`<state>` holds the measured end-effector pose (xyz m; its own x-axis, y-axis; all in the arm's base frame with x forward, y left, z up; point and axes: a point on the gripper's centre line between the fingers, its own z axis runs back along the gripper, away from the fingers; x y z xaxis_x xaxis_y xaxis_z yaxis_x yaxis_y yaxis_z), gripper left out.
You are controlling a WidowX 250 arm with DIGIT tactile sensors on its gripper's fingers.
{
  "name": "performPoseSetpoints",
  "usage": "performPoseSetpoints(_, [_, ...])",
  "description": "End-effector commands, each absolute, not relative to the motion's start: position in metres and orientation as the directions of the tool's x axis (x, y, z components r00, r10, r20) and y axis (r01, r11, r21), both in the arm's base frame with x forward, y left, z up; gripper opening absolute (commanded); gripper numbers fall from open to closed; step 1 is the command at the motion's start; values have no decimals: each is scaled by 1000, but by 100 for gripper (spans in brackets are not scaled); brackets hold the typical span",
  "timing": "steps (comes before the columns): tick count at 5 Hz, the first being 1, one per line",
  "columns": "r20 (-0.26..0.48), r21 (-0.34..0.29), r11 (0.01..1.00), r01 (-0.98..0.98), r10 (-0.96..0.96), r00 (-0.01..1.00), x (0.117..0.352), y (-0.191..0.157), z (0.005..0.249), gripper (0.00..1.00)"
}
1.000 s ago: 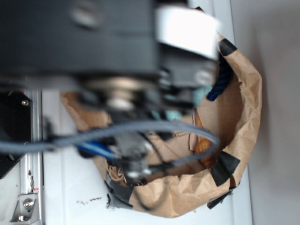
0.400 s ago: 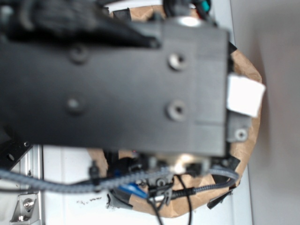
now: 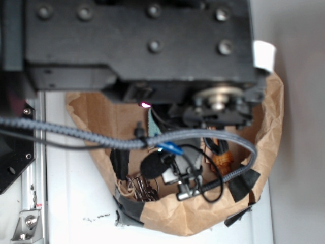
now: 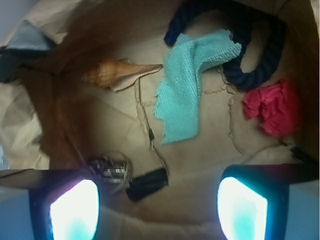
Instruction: Grab the silver keys.
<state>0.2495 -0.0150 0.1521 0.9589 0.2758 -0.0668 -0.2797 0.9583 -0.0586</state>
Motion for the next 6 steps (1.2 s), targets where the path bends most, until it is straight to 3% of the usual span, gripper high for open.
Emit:
performPoseSetpoints(1, [-101, -93, 853, -513, 504, 858, 242, -6, 140, 100])
performPoseSetpoints(5, [-101, -93, 853, -513, 504, 858, 242, -6, 140, 100])
performPoseSetpoints(6, [-58, -168, 858, -486, 483, 874, 247, -7, 118, 100])
